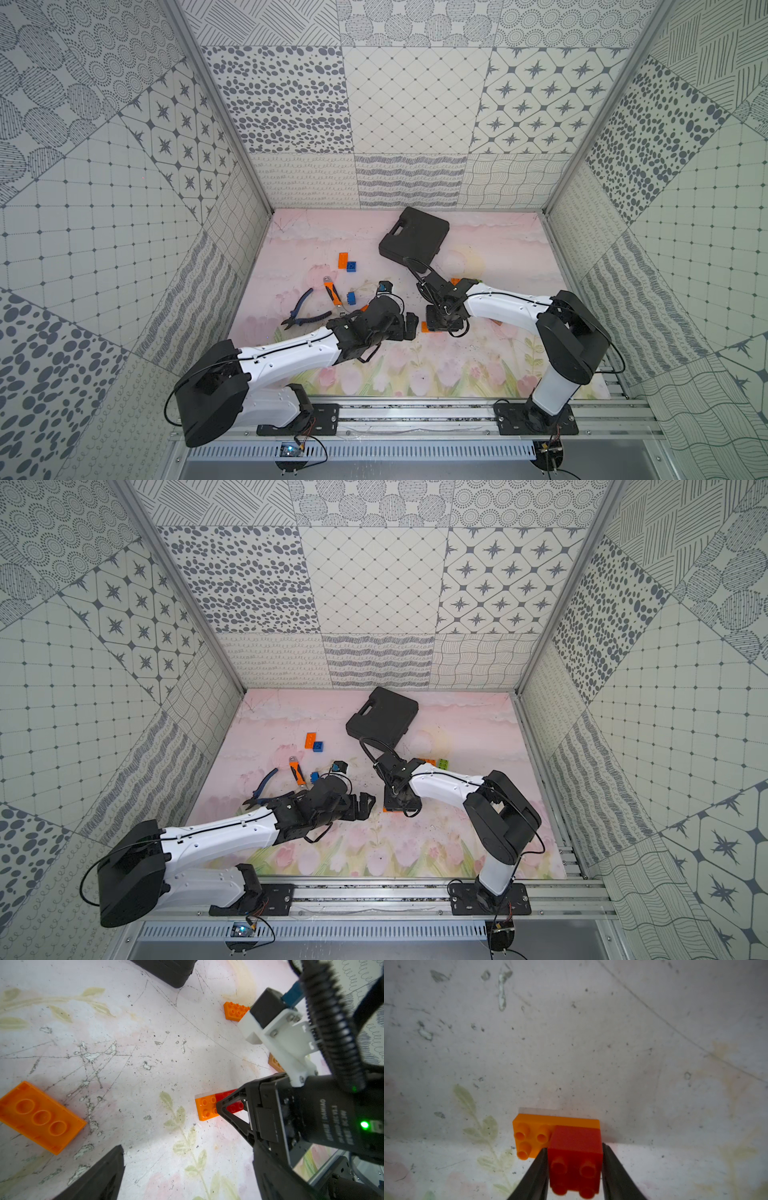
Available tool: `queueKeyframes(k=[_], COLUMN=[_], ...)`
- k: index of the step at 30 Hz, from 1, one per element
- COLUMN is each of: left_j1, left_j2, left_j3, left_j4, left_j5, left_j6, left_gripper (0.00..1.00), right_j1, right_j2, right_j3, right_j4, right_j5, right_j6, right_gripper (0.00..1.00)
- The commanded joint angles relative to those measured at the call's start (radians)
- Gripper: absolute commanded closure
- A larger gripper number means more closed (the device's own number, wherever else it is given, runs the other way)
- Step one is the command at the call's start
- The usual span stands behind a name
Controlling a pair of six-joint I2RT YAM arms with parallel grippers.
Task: Assemble the number 5 with lego
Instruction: Assemble the lego brick with the lego brick.
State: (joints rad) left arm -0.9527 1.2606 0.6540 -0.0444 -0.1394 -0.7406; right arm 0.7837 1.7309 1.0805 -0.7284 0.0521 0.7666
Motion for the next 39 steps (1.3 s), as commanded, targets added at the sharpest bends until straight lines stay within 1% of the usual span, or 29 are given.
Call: queueKeyframes(k=[1,10,11,13,17,19,21,25,29,30,37,39], left_j1=[0.004,0.004,0.005,0.005,0.005,0.005,0.006,0.005,0.005,0.004,0.005,0.005], left_j2=[0.012,0.034,0.034,0.036,0.039,0.041,0.041,0.046,0.046,0.045,0.045,0.043], left_j3=[0.026,0.044,0.044,0.047,0.055,0.055,0.056,0.058,0.056,0.054,0.049,0.047], left_j4=[0.032,0.024,0.026,0.026,0.02,0.019,0.019,0.019,0.019,0.018,0.02,0.021], left_j5=[0.015,0.028,0.029,0.031,0.03,0.03,0.03,0.032,0.032,0.03,0.029,0.027], left_j6=[0.036,0.041,0.04,0.041,0.044,0.043,0.044,0.044,0.043,0.042,0.039,0.039], left_gripper=[0.0,0.0,0.0,0.0,0.0,0.0,0.0,0.01,0.0,0.0,0.0,0.0], right_j1=[-0.002,-0.004,-0.002,-0.002,-0.002,-0.004,-0.003,-0.01,-0.011,-0.011,-0.009,-0.009], right_j2=[0.015,-0.017,-0.017,-0.022,-0.051,-0.053,-0.048,-0.029,-0.013,-0.008,0.073,0.089], right_j3=[0.029,0.023,0.025,0.028,0.02,0.021,0.021,0.021,0.012,0.006,-0.073,-0.102], right_j4=[-0.064,-0.055,-0.053,-0.052,-0.03,-0.03,-0.029,-0.028,-0.024,-0.018,0.012,0.039], right_j5=[0.019,0.012,0.011,0.011,0.023,0.028,0.033,0.035,0.045,0.041,0.02,0.002], right_j6=[-0.022,-0.011,-0.013,-0.016,-0.016,-0.017,-0.019,-0.016,-0.013,-0.016,-0.005,0.002], right_gripper=[0.54,0.53,0.52,0.48,0.49,0.51,0.56,0.57,0.65,0.68,0.72,0.76])
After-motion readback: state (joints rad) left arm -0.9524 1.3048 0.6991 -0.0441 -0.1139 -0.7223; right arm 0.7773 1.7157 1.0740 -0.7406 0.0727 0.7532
